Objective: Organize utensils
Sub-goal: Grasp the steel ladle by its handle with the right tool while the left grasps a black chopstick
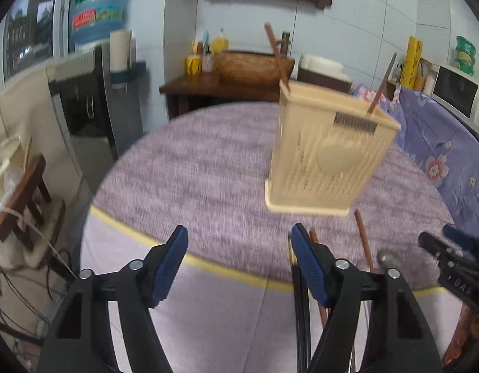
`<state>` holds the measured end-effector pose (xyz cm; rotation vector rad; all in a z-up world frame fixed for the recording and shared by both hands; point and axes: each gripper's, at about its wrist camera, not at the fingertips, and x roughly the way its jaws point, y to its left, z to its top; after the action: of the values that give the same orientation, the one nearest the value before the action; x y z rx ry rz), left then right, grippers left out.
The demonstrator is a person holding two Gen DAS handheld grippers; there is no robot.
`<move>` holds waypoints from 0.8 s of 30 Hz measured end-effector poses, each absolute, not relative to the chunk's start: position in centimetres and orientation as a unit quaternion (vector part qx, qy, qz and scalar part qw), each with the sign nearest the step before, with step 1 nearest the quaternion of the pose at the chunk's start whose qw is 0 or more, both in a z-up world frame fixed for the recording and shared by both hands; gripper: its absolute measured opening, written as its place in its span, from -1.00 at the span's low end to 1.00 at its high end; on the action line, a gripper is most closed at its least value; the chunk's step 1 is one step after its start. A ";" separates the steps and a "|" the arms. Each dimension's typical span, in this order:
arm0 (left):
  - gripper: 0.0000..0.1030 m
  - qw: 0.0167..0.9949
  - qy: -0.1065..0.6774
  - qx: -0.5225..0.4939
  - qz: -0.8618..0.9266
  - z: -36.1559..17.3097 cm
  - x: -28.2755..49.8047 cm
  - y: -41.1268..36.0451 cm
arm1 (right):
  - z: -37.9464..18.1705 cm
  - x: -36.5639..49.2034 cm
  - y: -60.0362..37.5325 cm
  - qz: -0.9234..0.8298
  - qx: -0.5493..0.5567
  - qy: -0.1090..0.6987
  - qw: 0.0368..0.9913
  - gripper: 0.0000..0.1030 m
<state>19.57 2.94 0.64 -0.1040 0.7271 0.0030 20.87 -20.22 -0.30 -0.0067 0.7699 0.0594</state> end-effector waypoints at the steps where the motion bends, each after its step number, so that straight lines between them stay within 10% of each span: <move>1: 0.20 0.930 0.364 -0.057 -0.002 0.0 19.2 3.1 | -1.4 20.5 -20.2 0.033 0.000 0.389 0.921 0.08; 13: -0.04 0.912 0.405 -0.037 -0.045 -3.5 16.4 0.4 | -6.6 18.5 -18.8 0.053 0.027 0.441 0.896 -0.69; 24: -0.25 0.900 0.430 -0.026 -0.060 -5.2 15.9 -0.6 | -6.5 18.3 -21.7 0.042 0.017 0.442 0.896 -0.78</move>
<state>15.95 -0.62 -5.25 -0.0547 0.8898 -0.1233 18.28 -21.69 -6.55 0.0347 0.9163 0.0873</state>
